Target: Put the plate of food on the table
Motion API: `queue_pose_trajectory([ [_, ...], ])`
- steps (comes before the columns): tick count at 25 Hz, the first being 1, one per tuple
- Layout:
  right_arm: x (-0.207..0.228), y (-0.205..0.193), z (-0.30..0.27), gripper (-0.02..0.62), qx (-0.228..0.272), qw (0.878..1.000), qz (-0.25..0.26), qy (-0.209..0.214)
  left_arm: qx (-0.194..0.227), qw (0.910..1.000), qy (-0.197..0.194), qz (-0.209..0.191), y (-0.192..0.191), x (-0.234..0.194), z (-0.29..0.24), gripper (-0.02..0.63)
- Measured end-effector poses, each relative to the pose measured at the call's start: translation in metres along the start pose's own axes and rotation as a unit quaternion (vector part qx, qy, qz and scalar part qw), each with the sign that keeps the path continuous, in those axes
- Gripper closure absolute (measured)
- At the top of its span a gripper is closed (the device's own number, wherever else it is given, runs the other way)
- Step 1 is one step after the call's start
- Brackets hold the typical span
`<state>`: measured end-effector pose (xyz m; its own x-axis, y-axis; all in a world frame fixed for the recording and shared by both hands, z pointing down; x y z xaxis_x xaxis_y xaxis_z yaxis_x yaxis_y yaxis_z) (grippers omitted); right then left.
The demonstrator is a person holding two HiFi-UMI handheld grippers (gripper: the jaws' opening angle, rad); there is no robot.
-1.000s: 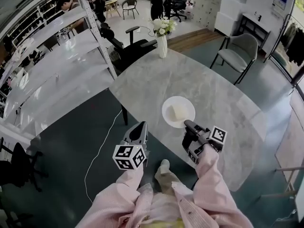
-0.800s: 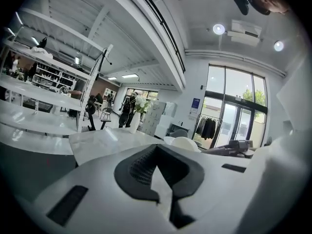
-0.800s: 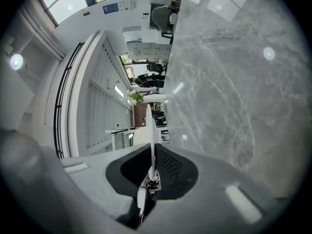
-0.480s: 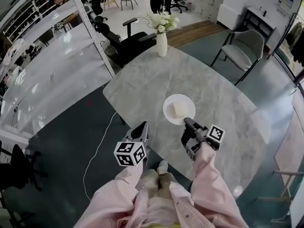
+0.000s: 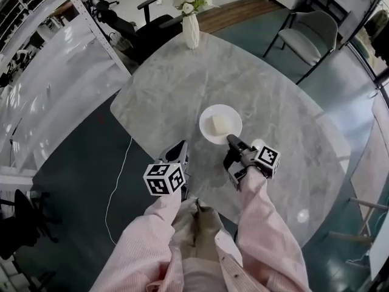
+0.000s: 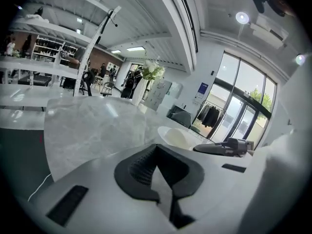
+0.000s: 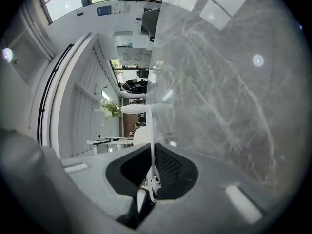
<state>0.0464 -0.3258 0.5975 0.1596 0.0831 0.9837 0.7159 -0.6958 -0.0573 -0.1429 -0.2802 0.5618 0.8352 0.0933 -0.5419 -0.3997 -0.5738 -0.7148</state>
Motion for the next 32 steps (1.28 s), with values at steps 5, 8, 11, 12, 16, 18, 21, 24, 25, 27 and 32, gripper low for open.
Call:
queue_pose_trajectory([
  [5,0.019,0.007,-0.011,0.578,0.003,1.0,-0.007,-0.022,-0.028,0.9995,-0.003,0.013,-0.013,-0.006,-0.021,0.615],
  [8,0.027,0.005,-0.016,0.578,0.0,0.999,-0.006,-0.031,-0.039,0.9991,-0.004,0.016,-0.019,-0.011,-0.026,0.615],
  [11,0.033,0.003,-0.019,0.578,-0.001,0.999,-0.01,-0.042,-0.045,0.9988,-0.005,0.02,-0.021,-0.013,-0.031,0.615],
  [12,0.034,0.003,-0.019,0.578,-0.001,0.999,-0.012,-0.047,-0.046,0.9987,-0.006,0.02,-0.021,-0.012,-0.033,0.615],
  [16,0.037,0.001,-0.021,0.578,-0.002,0.998,-0.015,-0.053,-0.052,0.9984,-0.009,0.022,-0.022,-0.012,-0.037,0.615],
  [18,0.038,0.001,-0.023,0.578,0.0,0.998,-0.013,-0.056,-0.054,0.9982,-0.01,0.023,-0.023,-0.012,-0.039,0.614],
  [21,0.04,-0.001,-0.021,0.578,0.001,0.996,-0.021,-0.084,-0.058,0.998,-0.012,0.025,-0.024,-0.012,-0.041,0.614],
  [24,0.038,-0.001,-0.021,0.578,0.001,0.995,-0.012,-0.099,-0.059,0.9978,-0.015,0.027,-0.023,-0.012,-0.041,0.615],
  [25,0.038,-0.001,-0.021,0.578,0.001,0.995,-0.009,-0.103,-0.06,0.9977,-0.016,0.027,-0.022,-0.012,-0.041,0.614],
  [27,0.036,-0.001,-0.022,0.578,-0.001,0.994,-0.001,-0.113,-0.061,0.9976,-0.017,0.028,-0.022,-0.012,-0.04,0.614],
  [32,0.037,0.002,-0.023,0.578,-0.013,0.99,0.032,-0.136,-0.065,0.9972,-0.021,0.031,-0.024,-0.011,-0.042,0.615],
])
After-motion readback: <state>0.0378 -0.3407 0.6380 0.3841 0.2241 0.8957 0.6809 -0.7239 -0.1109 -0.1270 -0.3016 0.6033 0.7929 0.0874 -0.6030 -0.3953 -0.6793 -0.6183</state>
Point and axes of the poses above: the fingertips, and each gripper's own axes: z backward along the fingers, x to its right, y out of its top, the point moved 3 cm from there along z, backward along the fingers, and after that the axes turned 9 degrees about z, right-handed, at the moved point
